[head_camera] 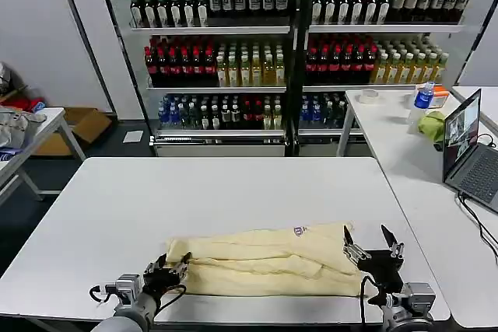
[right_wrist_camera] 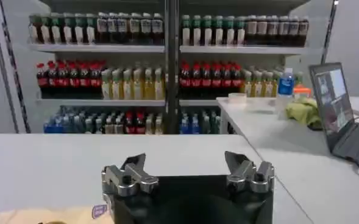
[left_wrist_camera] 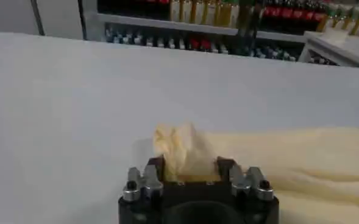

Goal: Fold and organize the clothes.

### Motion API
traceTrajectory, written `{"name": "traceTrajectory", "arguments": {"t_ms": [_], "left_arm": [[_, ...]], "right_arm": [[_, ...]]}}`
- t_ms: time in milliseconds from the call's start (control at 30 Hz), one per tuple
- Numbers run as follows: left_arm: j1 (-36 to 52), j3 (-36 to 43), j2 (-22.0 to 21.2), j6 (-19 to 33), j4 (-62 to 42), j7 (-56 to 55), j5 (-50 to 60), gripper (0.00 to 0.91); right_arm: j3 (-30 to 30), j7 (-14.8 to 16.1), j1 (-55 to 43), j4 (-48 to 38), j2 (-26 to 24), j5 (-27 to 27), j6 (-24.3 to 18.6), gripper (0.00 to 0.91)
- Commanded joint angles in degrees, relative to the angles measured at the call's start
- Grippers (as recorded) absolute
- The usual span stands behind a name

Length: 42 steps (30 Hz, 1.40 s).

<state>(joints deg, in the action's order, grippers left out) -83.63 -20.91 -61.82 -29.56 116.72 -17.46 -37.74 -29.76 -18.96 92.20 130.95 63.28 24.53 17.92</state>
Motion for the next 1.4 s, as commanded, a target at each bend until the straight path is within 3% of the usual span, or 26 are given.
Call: {"name": "traceTrajectory", "arguments": {"t_ms": [33,400,933,1167,1400], "left_arm": [[-0.8,-0.5,-1.0,0.4,-0.8,0.4,-3.6,0.010],[-0.2,-9.3,1.0,1.3,1.6,0.3,-11.4,0.010],[0.1,-31.0,11.6,-0.6,-3.2,0.4,-26.5,0.020],[2.2,-32.2,13.7,-0.5,-2.3,0.4,-28.8,0.010],[2.3,-25.5,8.5,0.0,7.8,-0.2,-36.4,0.010]], "right_arm": [[-0.4,-0.2,0.0,0.5,0.0,0.5,-0.3,0.907],[-0.5,-0.7,-1.0,0.3,-0.2,1.3,-0.4,0.907],[-1.2,-1.0,-2.5,0.1,-1.6,3.0,0.0,0.907],[-1.7,-0.6,-1.8,0.9,-1.9,3.0,-0.1,0.907],[-1.8,-0.5,-0.9,1.3,-1.3,2.4,-0.2,0.907]]}}
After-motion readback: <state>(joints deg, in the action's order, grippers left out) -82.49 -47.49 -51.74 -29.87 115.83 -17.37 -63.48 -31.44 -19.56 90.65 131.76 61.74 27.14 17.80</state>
